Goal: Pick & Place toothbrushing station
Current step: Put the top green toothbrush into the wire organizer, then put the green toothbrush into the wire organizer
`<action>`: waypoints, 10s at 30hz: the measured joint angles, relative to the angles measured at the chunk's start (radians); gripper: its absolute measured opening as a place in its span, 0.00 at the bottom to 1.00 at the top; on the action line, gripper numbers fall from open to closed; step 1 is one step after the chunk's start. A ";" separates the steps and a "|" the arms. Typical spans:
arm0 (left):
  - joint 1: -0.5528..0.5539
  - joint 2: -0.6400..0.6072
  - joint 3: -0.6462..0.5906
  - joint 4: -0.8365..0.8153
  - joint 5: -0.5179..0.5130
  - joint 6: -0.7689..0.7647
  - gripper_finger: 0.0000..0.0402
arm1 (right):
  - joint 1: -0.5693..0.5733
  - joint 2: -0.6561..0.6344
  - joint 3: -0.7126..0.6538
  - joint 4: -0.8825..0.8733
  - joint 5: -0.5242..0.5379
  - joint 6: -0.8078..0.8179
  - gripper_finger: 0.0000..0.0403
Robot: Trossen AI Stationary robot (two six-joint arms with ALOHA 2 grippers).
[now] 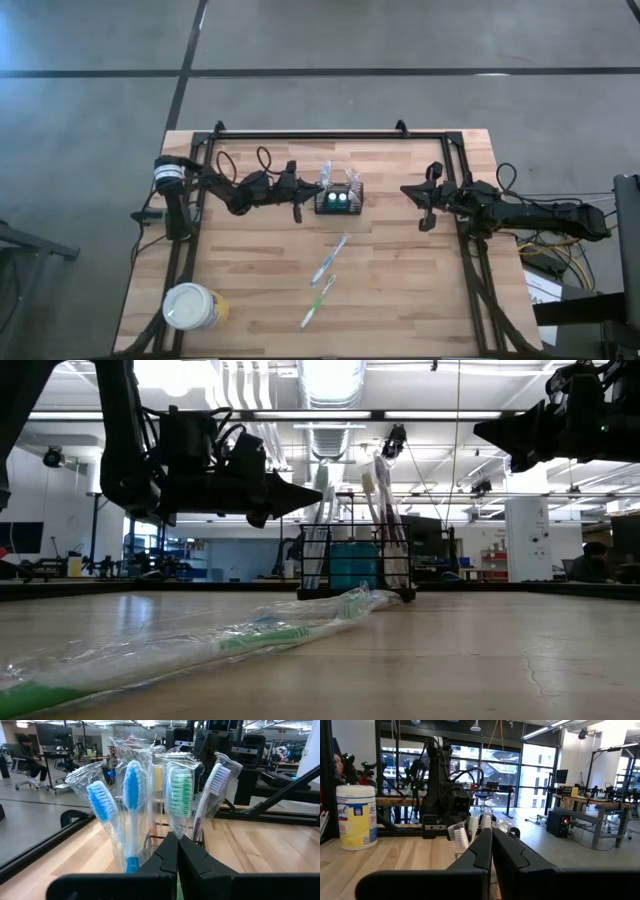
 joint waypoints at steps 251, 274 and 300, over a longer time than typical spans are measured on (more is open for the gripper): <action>-0.764 -0.663 0.515 -1.672 -0.474 0.098 0.00 | 0.014 0.026 0.000 -0.129 -0.035 0.173 0.02; -0.748 -1.816 -0.448 -1.296 -0.719 0.329 0.00 | 0.014 0.094 0.000 -0.076 -0.035 0.140 0.02; -0.588 -1.443 -0.149 -1.098 -0.614 0.457 0.00 | 0.014 0.097 0.000 0.068 -0.033 0.095 0.02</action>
